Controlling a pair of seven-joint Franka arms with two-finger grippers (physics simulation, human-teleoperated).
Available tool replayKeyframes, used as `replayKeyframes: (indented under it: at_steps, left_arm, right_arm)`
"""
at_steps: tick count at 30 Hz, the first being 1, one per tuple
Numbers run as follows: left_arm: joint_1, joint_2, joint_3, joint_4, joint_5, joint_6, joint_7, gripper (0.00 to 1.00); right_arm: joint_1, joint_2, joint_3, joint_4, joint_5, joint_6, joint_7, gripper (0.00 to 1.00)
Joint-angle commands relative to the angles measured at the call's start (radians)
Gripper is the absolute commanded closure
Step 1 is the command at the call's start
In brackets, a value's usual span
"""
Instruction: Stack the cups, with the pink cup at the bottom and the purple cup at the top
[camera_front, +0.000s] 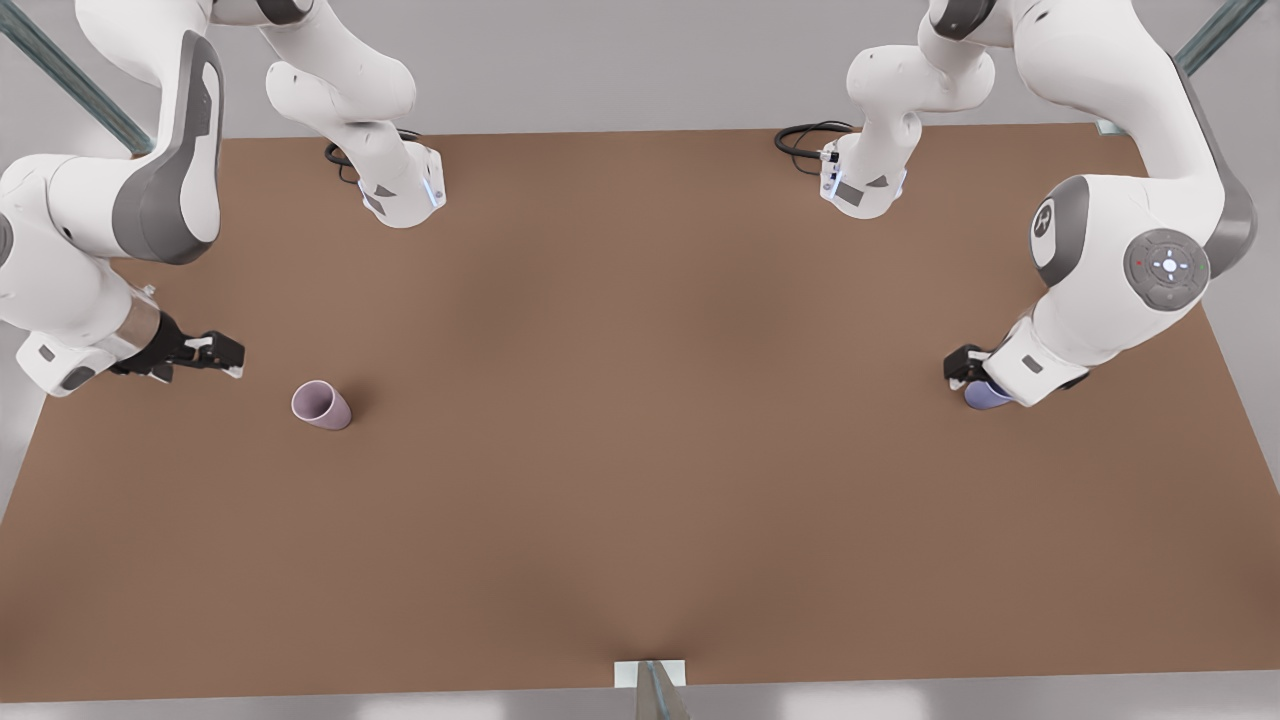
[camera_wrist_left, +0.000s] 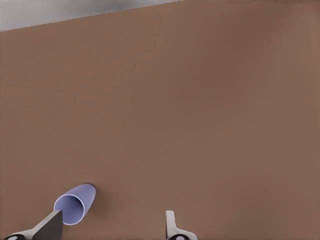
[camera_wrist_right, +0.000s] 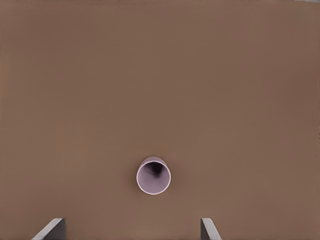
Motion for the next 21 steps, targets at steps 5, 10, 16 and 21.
replayKeyframes:
  at_steps: [5,10,16,21]
  left_arm:
    - [0.001,-0.001,0.000,-0.001,0.001,0.004,-0.045,0.00]
    - [0.001,0.000,0.000,-0.005,-0.001,-0.003,-0.043,0.00]
    - [0.001,0.019,0.001,-0.004,-0.001,-0.004,-0.040,0.00]
    - [0.001,0.025,0.004,-0.004,-0.001,-0.003,-0.040,0.00]
  right_arm:
    - [0.003,-0.012,0.009,-0.076,0.007,0.023,-0.056,0.00]
    - [-0.008,0.002,0.008,-0.208,0.029,0.159,-0.145,0.00]
    - [-0.016,0.026,-0.084,-0.386,0.096,0.357,-0.153,0.00]
    - [-0.016,0.097,-0.100,-0.420,0.101,0.451,-0.154,0.00]
